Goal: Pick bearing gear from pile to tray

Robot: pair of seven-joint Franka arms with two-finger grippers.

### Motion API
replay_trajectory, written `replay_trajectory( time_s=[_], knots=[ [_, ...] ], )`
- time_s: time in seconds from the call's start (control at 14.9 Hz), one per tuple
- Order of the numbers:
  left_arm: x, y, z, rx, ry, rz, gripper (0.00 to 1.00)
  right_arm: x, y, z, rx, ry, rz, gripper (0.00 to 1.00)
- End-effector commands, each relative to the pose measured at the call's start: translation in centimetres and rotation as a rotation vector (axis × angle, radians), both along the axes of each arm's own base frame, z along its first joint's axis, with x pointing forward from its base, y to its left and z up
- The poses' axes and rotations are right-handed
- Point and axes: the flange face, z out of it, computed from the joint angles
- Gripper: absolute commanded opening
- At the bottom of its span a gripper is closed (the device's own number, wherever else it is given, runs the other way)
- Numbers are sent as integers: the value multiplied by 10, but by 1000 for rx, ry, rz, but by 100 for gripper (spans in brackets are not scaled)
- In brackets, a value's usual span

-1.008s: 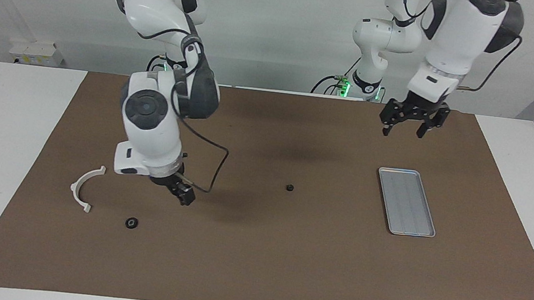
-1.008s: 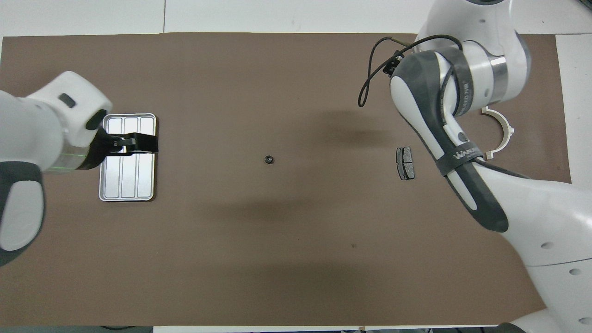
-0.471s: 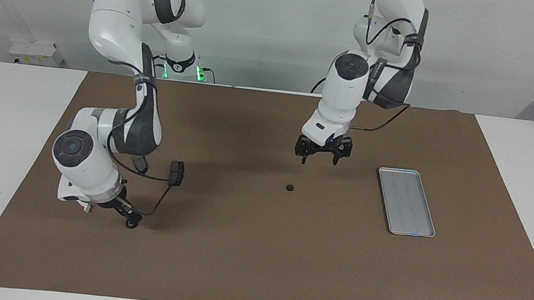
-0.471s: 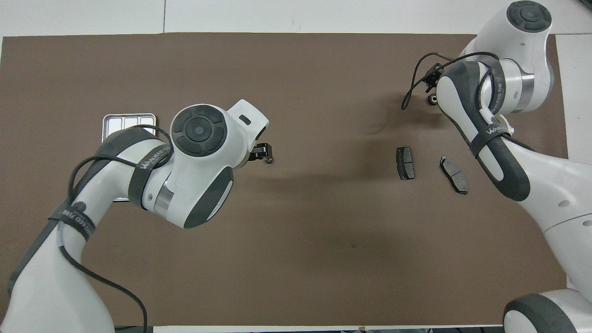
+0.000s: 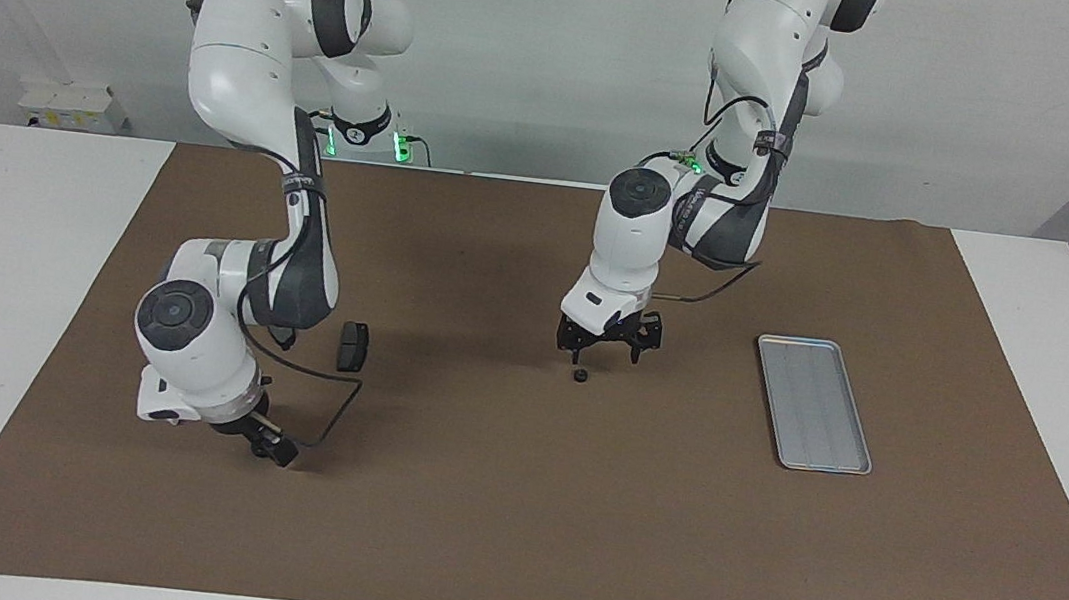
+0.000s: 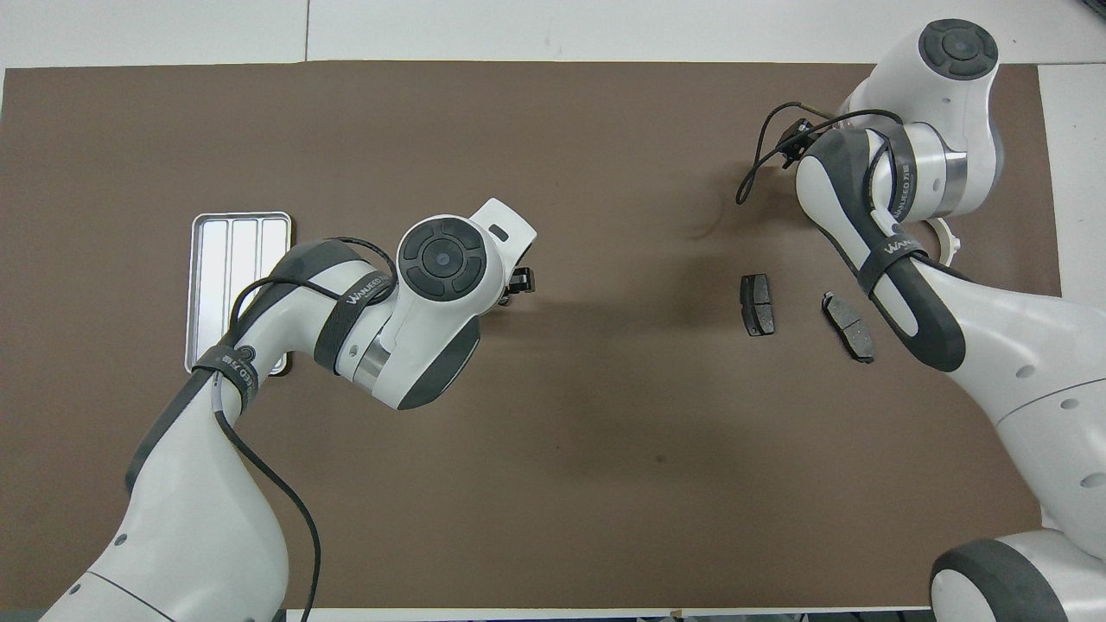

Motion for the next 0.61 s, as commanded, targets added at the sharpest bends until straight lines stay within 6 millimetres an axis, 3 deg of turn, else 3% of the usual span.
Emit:
replay_trajectory(
  time_s=[0.0,0.4,0.54],
  knots=[
    [9,-4,-12,-12,-35,1,100,-3,0,-16,-5,-18,13,100],
    [3,-10,-29,-26,-29,-3,100,-5,-5,-20,-6,-14,8,100],
    [-9,-14,-37,-19,-2,-6,100,-5,-5,-20,-6,-13,8,84]
  ],
)
